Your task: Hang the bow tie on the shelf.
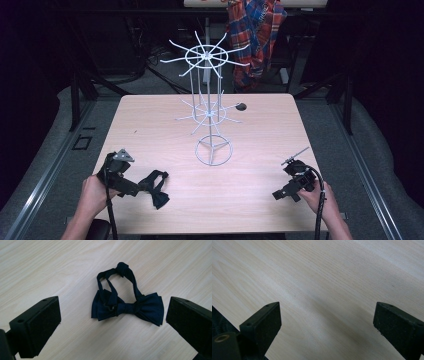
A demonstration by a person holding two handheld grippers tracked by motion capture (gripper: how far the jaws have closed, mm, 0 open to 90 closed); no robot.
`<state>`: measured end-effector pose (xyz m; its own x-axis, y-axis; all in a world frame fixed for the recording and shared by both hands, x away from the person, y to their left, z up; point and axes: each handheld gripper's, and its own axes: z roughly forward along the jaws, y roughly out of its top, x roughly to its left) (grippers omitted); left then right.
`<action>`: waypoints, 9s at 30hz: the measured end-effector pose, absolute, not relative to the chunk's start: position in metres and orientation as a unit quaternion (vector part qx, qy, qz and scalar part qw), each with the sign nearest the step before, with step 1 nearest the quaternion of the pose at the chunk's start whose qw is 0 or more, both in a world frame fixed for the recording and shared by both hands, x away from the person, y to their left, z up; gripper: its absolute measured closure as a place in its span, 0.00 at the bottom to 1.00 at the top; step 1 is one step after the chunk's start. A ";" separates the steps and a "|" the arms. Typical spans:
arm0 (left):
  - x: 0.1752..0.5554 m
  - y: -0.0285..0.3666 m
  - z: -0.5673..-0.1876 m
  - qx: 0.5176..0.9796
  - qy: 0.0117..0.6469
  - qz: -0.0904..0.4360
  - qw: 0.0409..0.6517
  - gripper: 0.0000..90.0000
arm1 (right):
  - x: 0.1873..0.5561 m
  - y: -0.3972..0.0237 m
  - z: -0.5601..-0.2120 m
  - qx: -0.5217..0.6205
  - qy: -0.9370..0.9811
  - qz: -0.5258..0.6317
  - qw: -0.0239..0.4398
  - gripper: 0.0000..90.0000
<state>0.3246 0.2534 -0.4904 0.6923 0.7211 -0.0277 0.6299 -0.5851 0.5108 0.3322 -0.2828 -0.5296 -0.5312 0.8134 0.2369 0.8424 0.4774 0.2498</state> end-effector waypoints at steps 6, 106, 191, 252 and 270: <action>0.323 0.243 -0.494 0.897 0.359 0.086 0.241 0.00 | 0.333 -0.284 -0.529 -0.483 -0.858 -0.167 0.043 0.08; 0.341 0.231 -0.471 0.861 0.365 0.057 0.349 0.99 | 0.333 -0.286 -0.524 -0.488 -0.857 -0.163 0.017 0.04; 0.384 0.200 -0.401 0.822 0.312 0.124 0.460 0.99 | 0.332 -0.289 -0.530 -0.495 -0.854 -0.160 0.029 0.06; 0.407 0.144 -0.432 0.855 0.284 0.105 0.422 0.99 | 0.332 -0.291 -0.529 -0.491 -0.856 -0.159 0.034 0.06; 0.410 0.148 -0.442 0.847 0.312 0.129 0.409 0.99 | 0.332 -0.288 -0.529 -0.490 -0.858 -0.153 0.030 0.06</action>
<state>0.4104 0.1484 -0.4420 0.7715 0.6352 -0.0372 0.4239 -0.4695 0.7745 0.3317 -0.2883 -0.5294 -0.5179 0.8316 0.2008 0.8498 0.4730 0.2327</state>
